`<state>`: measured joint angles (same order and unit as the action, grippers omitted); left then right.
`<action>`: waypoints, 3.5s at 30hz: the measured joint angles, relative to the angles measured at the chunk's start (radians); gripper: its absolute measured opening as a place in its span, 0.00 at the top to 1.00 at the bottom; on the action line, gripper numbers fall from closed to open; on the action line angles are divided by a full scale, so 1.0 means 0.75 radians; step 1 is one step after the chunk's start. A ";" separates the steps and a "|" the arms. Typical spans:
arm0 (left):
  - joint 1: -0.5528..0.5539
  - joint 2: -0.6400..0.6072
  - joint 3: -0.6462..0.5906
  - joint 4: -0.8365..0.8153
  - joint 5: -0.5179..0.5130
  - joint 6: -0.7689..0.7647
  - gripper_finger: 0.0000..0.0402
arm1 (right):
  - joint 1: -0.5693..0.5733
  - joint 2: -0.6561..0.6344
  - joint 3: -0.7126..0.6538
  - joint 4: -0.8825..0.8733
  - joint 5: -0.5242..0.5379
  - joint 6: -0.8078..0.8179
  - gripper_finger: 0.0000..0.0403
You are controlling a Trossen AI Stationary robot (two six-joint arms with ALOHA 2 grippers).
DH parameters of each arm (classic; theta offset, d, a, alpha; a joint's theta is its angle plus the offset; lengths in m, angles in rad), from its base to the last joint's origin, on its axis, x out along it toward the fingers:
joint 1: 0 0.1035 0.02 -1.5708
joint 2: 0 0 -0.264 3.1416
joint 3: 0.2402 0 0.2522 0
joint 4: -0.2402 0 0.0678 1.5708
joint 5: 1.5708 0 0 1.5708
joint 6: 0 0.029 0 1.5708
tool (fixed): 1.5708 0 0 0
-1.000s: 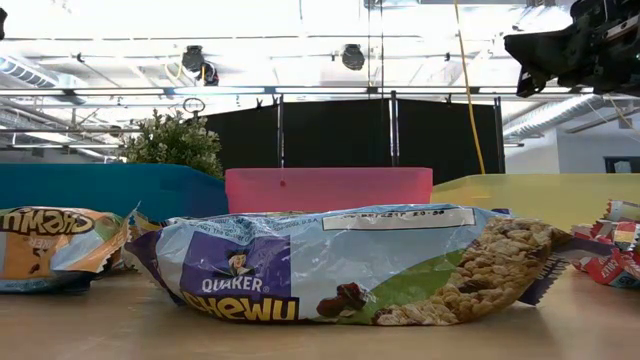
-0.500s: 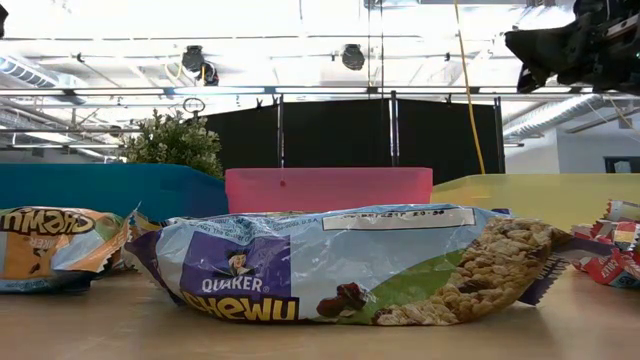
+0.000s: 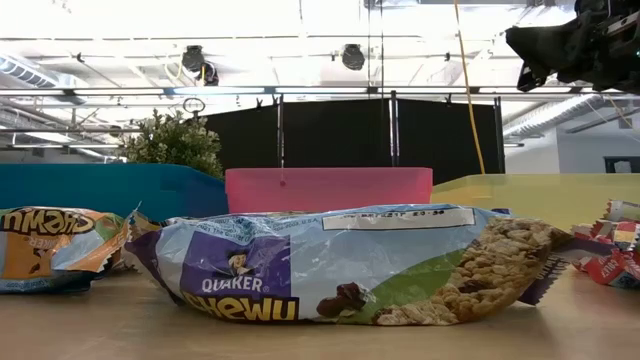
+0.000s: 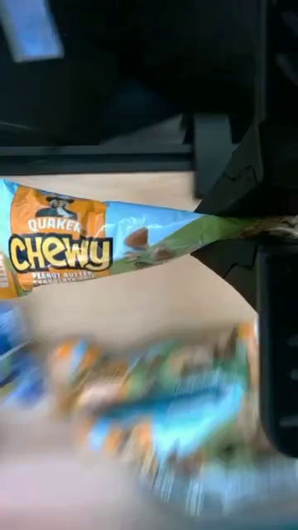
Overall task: Pick and place Granola Bars by type
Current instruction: Put the yellow granola bar into the blue bin, then put the red granola bar into the yellow bin
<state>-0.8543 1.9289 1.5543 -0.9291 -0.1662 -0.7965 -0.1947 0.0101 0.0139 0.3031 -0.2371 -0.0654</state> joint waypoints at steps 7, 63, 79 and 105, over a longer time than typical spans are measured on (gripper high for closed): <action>0.015 -0.003 0.343 -0.835 -0.351 -0.026 0.87 | 0.000 0.000 0.000 0.000 0.000 0.001 1.00; 0.659 -1.028 -0.900 0.260 -0.155 0.667 0.44 | 0.000 0.005 0.000 -0.021 -0.001 -0.034 1.00; 0.448 -1.885 -1.520 0.767 -0.826 0.854 0.97 | -0.001 0.006 0.000 -0.022 -0.001 -0.012 1.00; 0.885 -2.418 -2.060 1.369 -0.068 1.398 1.00 | 0.000 0.253 0.001 0.013 -0.002 -0.044 1.00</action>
<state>-0.1909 0.1158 0.0095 0.0979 -0.2169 0.2523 -0.1947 0.1999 0.0143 0.3129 -0.2387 -0.0983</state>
